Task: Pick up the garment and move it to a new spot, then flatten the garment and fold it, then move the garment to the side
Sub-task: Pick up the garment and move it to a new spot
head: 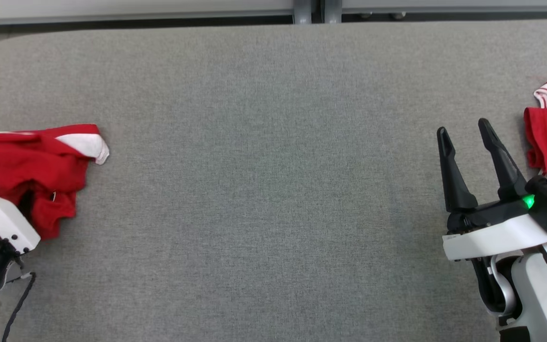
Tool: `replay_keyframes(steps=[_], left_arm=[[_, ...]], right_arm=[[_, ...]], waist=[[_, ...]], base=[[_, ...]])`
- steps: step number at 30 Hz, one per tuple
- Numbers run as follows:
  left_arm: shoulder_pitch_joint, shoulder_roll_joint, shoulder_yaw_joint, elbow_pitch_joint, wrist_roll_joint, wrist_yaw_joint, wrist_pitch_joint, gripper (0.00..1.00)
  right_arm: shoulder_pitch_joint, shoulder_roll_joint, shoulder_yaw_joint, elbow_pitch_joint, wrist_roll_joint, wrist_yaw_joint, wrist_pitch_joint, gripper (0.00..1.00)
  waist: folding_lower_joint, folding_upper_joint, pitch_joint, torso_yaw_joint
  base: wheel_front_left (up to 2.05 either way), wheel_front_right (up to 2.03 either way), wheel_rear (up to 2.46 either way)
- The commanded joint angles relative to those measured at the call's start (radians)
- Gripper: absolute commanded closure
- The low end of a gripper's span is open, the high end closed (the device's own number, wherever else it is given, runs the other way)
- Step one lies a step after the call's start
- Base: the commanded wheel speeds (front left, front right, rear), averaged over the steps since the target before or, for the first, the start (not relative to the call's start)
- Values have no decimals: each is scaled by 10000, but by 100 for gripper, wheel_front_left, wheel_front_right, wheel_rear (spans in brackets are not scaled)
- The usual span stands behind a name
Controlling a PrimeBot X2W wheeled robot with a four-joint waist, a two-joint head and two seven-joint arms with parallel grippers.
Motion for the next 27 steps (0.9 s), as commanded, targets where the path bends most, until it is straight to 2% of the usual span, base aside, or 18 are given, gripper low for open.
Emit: replay_keyframes(steps=[1,8,14,16,21,27], left_arm=[[-128,171,-323,-305,12,-58,-279,100],[-60,716,-1483,-2138,-48,-38,-909,100],[566,827,-2200,-4343,51,-39,-991,100],[866,678,-2462,-5103,191,-10,-969,100],[1778,142,-3149,-6708,643,403,-1214,100],[2484,-717,-4081,-7292,1250,780,-1696,100]], right_arm=[[177,26,-21,80,-36,3,-43,0],[687,187,-131,273,92,3,-43,0],[1165,196,-381,269,62,3,-43,0],[1313,191,-539,242,-10,3,-43,0],[1451,196,-789,56,-132,3,-43,0],[1476,106,-1158,-170,-250,3,-43,0]], waist=[[0,0,-421,116],[0,0,-1615,213],[0,0,-2390,28],[0,0,-2579,-101],[0,0,-2786,-680],[0,0,-2692,-1506]], base=[[0,0,0],[0,0,0],[0,0,0],[0,0,0],[0,0,0],[0,0,0]])
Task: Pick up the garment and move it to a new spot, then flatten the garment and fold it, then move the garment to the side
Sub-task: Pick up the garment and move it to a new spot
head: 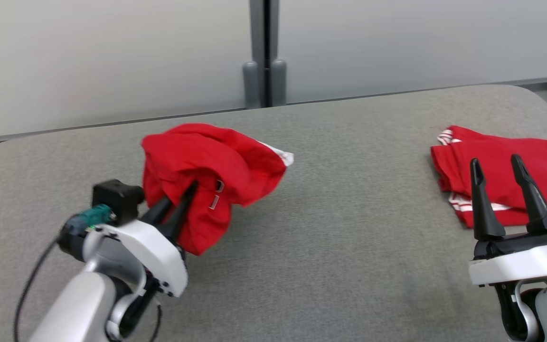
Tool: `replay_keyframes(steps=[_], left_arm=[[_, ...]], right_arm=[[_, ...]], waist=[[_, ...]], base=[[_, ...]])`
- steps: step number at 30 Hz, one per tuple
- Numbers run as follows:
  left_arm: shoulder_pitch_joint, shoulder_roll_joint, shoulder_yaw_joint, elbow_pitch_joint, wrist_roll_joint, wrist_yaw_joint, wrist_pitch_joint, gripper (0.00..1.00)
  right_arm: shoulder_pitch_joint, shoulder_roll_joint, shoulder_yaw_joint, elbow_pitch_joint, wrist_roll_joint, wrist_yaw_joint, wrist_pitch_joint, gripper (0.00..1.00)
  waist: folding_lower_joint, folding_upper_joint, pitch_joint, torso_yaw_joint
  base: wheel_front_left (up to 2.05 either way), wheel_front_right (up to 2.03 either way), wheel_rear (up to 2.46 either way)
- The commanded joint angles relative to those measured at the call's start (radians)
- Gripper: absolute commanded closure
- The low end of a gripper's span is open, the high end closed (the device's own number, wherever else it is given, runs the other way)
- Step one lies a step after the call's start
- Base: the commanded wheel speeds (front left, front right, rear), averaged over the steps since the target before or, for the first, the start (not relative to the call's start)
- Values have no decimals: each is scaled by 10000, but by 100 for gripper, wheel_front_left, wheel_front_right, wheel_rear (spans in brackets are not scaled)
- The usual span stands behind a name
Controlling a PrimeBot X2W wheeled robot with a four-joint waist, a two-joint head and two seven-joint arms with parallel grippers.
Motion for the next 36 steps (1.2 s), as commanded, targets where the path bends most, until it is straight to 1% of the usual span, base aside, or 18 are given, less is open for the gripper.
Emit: replay_keyframes(steps=[1,3,5,6,7,8,9,10,11,13,16,18,21,25,26,31,33,36], left_arm=[[109,-113,-89,137,123,90,-200,100],[231,-285,-466,576,435,73,-397,100],[259,-658,-810,1100,557,-31,-704,100],[274,-741,-1022,1463,705,-91,-825,100],[244,-883,-1189,1777,775,-163,-1076,100],[216,-1145,-1259,2088,727,-239,-1455,100],[190,-1279,-1396,2508,761,-297,-1705,91],[166,-1346,-1616,2970,931,-376,-1866,28],[116,-1520,-1726,3328,905,-428,-2068,0],[-96,-1749,-1861,3887,889,-522,-2443,0],[-347,-1766,-1856,4331,982,-543,-2929,0],[-465,-1632,-1700,4308,1048,-404,-3251,0],[-453,-1308,-1351,3846,1033,-141,-3650,0],[100,-700,-819,2833,910,360,-3814,0],[100,-700,-819,2833,910,360,-3814,0],[1278,-52,-42,1134,821,1315,-4051,0],[1770,62,191,428,992,1677,-4290,0],[2630,162,421,-153,1181,2139,-4482,0]], right_arm=[[82,-64,-76,-57,-64,3,-43,0],[66,-83,-102,-74,-27,3,-43,0],[34,-114,-122,-70,35,3,-43,0],[39,-122,-118,-54,52,3,-43,0],[51,-126,-131,-41,65,3,-43,0],[61,-109,-136,-31,71,3,-43,0],[67,-88,-140,-13,76,3,-43,0],[79,-61,-131,19,83,3,-43,0],[85,-48,-125,42,78,3,-43,0],[77,-19,-125,66,84,3,-43,0],[178,-39,-75,127,89,3,-43,0],[231,-50,-83,157,74,3,-43,0],[365,-42,-98,185,50,3,-43,0],[559,-14,-38,243,64,3,-43,0],[559,-14,-38,243,64,3,-43,0],[827,-50,37,311,125,3,-43,0],[968,-42,81,351,131,3,-43,0],[1153,14,100,480,198,3,-43,0]], waist=[[0,0,78,-383],[0,0,157,-579],[0,0,225,-696],[0,0,243,-740],[0,0,266,-760],[0,0,294,-763],[0,0,310,-760],[0,0,312,-752],[0,0,312,-731],[0,0,305,-637],[0,0,216,-402],[0,0,123,-249],[0,0,-83,-23],[0,0,-342,214],[0,0,-342,214],[0,0,-523,421],[0,0,-554,496],[0,0,-582,592]], base=[[0,0,0],[0,0,0],[0,0,0],[0,0,0],[0,0,0],[0,0,0],[0,0,0],[0,0,0],[0,0,0],[0,0,0],[0,0,0],[0,0,0],[0,0,0],[0,0,0],[0,0,0],[0,0,0],[0,0,0],[0,0,0]])
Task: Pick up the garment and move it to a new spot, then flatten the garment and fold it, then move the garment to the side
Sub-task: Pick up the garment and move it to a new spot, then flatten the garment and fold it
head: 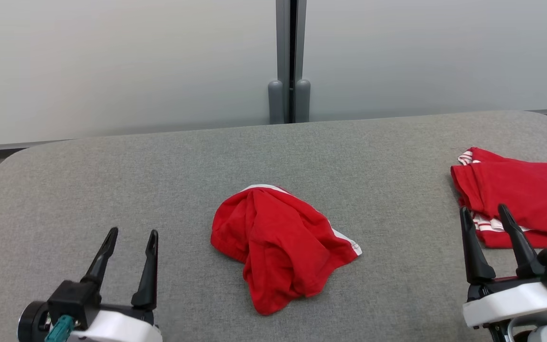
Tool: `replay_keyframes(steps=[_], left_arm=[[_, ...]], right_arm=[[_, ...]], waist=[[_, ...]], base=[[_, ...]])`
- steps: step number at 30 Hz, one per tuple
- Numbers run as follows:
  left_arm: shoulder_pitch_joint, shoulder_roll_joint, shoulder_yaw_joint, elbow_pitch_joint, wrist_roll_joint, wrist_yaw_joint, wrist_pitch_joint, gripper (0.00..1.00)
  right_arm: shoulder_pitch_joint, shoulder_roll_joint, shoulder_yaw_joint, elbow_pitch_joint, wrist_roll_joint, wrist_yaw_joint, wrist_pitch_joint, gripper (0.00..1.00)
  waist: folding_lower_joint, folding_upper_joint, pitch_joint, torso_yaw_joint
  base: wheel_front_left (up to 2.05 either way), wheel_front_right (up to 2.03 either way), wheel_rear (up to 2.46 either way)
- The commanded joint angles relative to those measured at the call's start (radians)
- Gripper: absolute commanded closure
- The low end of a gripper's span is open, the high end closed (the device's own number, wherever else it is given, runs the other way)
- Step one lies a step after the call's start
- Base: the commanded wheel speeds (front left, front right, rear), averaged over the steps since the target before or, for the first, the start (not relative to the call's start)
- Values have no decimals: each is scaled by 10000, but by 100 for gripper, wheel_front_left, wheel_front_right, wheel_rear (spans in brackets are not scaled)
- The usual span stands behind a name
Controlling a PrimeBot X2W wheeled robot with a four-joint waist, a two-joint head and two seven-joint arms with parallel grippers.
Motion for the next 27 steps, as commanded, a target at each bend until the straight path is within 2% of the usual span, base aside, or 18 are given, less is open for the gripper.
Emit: replay_keyframes(steps=[1,6,13,21,27], left_arm=[[151,32,101,-96,36,93,-49,0],[912,-231,440,-616,3,463,-154,0],[929,-403,542,-867,151,334,-173,0],[514,-523,400,-855,206,126,-179,0],[308,-702,417,-718,194,46,-182,0]], right_arm=[[98,-11,-41,18,38,3,-43,0],[336,16,-119,123,30,3,-43,0],[90,-171,559,627,296,3,98,0],[-1316,-762,2407,2364,1160,3,2263,0],[-2379,-920,3055,3473,1685,3,4170,0]], waist=[[0,0,-16,34],[0,0,-44,179],[0,0,-7,336],[0,0,419,1069],[0,0,801,1867]], base=[[0,0,0],[0,0,0],[0,0,0],[0,0,0],[0,0,0]])
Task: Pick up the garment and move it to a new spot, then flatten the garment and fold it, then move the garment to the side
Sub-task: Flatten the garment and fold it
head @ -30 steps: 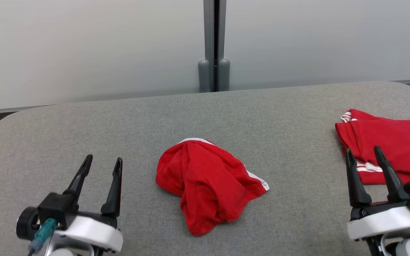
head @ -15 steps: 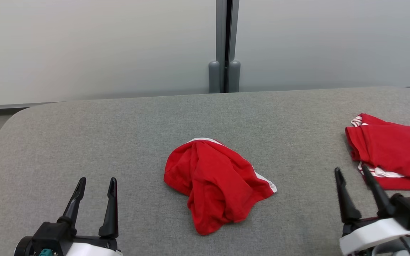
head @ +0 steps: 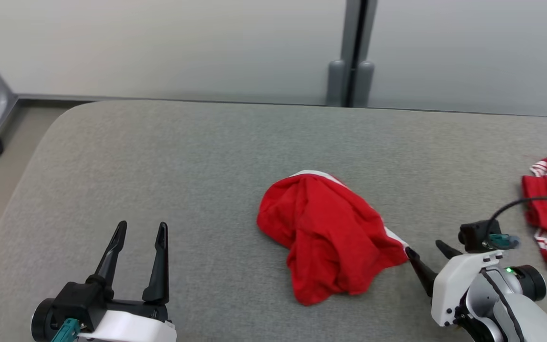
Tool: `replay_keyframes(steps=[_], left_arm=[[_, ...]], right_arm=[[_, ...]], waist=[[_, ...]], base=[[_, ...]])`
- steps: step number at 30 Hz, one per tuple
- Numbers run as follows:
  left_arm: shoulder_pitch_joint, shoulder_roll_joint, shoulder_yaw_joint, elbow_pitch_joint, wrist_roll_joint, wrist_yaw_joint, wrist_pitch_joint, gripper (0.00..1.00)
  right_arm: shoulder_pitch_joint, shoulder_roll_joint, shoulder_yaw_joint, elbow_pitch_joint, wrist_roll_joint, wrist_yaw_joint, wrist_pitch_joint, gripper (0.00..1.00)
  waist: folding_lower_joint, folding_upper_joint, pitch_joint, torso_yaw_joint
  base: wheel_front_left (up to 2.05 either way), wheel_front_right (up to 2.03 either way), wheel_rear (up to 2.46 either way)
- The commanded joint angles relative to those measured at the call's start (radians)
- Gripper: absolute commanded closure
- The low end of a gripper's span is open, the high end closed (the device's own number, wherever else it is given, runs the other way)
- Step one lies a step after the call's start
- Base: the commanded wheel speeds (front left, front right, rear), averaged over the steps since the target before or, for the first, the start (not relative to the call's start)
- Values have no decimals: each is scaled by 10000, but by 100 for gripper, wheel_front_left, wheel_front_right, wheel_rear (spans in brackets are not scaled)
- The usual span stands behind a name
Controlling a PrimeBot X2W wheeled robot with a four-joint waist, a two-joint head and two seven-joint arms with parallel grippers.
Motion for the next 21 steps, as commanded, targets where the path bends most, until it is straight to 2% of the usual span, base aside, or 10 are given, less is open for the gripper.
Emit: replay_keyframes(steps=[1,7,12,13,14,17,21], left_arm=[[-182,-34,41,79,26,-53,-35,0],[-284,-188,99,190,67,-184,-25,0],[-366,-305,161,265,99,-284,-27,0],[-369,-317,170,273,107,-301,-25,0],[-380,-339,172,281,117,-297,-26,0],[-441,-412,189,275,113,-372,-26,0],[-558,-483,185,294,138,-469,-26,0]], right_arm=[[-251,-118,212,289,177,3,473,0],[-645,-300,556,921,355,3,1200,0],[-880,-425,562,1134,308,3,842,0],[-961,-469,517,1128,312,3,761,62],[-1049,-547,449,1098,308,3,674,100],[-1400,-869,148,862,428,2,610,100],[-2113,-1690,-399,393,290,2,783,100]], waist=[[0,0,308,519],[0,0,496,1080],[0,0,616,1321],[0,0,648,1349],[0,0,680,1374],[0,0,843,1425],[0,0,1205,1494]], base=[[0,0,0],[0,0,0],[0,0,0],[0,0,0],[0,0,0],[0,0,0],[0,0,0]])
